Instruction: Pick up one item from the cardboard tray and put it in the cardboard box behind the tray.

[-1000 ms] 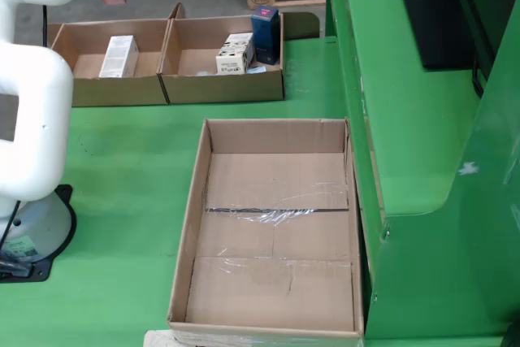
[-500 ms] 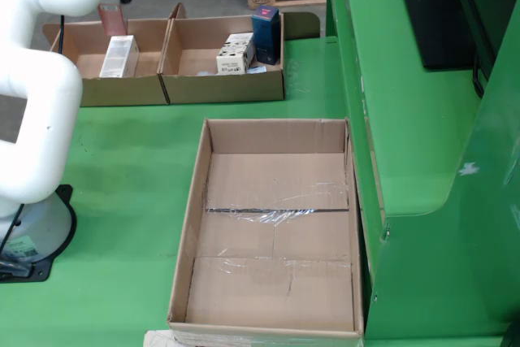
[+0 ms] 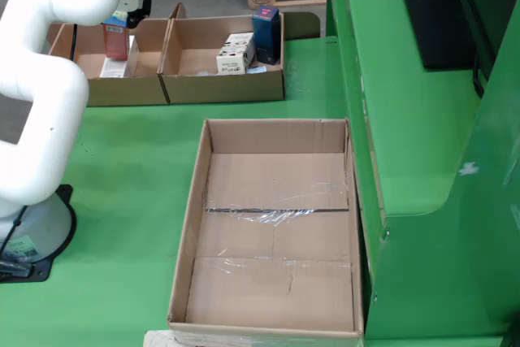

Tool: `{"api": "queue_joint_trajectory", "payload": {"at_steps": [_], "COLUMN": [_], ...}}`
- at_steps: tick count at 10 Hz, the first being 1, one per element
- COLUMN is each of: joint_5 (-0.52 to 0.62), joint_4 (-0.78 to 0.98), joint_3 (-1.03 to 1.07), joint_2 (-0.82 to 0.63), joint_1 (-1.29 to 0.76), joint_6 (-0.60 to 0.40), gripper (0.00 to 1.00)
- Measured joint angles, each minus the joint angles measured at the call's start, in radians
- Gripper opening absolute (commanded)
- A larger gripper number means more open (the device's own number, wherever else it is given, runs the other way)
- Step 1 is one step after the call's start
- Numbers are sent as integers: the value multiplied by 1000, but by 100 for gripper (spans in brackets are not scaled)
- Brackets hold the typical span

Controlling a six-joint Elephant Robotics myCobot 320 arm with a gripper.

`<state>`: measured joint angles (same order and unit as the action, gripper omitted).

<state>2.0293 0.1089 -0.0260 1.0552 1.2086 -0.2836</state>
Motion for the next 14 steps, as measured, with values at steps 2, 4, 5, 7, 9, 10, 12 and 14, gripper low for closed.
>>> {"api": "queue_joint_trajectory", "payload": {"at_steps": [2, 4, 5, 7, 9, 10, 12, 14], "joint_5": [6, 6, 6, 6, 8, 8, 9, 9], "joint_4": [-11, -11, -11, -11, -11, -11, -9, -9], "joint_3": [6, 8, 8, 8, 8, 8, 8, 8], "joint_2": [19, 19, 19, 19, 19, 19, 19, 19], "joint_1": [-5, -5, -6, -8, -9, -9, -9, -11], "joint_6": [5, 5, 5, 5, 5, 5, 5, 5], "gripper": [0, 0, 0, 0, 0, 0, 0, 0]}}
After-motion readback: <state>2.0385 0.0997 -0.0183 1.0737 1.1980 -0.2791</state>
